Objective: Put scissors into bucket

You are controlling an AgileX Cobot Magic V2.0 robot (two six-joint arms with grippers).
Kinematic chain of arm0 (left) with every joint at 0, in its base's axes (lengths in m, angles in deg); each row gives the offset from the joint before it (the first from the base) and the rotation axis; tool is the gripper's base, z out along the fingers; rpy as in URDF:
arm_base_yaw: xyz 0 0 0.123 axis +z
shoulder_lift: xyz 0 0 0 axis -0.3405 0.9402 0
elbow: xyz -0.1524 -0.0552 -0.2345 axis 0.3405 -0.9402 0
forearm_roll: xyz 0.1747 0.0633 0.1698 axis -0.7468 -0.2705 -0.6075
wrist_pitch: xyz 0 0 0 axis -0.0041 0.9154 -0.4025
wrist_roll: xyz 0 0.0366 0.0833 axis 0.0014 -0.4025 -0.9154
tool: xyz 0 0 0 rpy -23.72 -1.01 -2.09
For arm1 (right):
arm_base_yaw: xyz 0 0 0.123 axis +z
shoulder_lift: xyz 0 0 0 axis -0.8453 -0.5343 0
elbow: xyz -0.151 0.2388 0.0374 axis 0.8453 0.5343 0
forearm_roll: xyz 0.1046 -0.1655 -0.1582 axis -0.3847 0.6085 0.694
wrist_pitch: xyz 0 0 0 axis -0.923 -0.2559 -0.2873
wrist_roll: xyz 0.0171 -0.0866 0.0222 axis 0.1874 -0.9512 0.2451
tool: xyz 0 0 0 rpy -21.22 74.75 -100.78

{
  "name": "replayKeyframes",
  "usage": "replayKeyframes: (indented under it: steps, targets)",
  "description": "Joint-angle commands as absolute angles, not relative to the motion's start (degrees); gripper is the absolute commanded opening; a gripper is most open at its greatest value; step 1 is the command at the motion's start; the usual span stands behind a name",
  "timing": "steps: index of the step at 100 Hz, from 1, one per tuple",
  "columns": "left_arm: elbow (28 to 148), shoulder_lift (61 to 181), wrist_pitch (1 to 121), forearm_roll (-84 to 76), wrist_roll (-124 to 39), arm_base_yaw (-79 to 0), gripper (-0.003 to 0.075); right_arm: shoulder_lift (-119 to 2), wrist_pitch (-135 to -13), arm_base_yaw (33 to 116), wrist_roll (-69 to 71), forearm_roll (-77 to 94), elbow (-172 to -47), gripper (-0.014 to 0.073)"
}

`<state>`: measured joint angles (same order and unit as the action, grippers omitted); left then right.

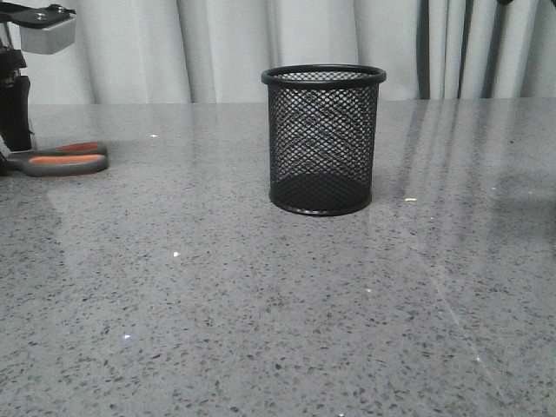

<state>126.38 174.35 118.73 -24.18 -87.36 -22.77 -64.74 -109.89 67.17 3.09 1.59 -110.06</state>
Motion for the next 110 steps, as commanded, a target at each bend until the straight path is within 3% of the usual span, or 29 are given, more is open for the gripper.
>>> replayKeyframes:
  steps: [1,62,84,110]
  targets:
    - [127.97,172.17,118.39,-21.56,-87.70,-22.71,0.0411,-63.96,-107.11,67.19,2.51,0.96,-112.15,0.0425]
    - [127.97,174.08,121.54,-17.36,-87.19,-22.81,0.0409,-63.96,-107.11,67.19,2.51,0.96,-112.15,0.0425]
    - [127.97,174.08,121.54,-16.68,-84.17,-22.81,0.0337,-63.96,-107.11,67.19,2.51,0.96,-112.15,0.0425]
    - [127.97,174.08,121.54,-16.69,-82.64,-22.81,0.0333,-63.96,-107.21,67.19,2.51,0.96,-112.15,0.0425]
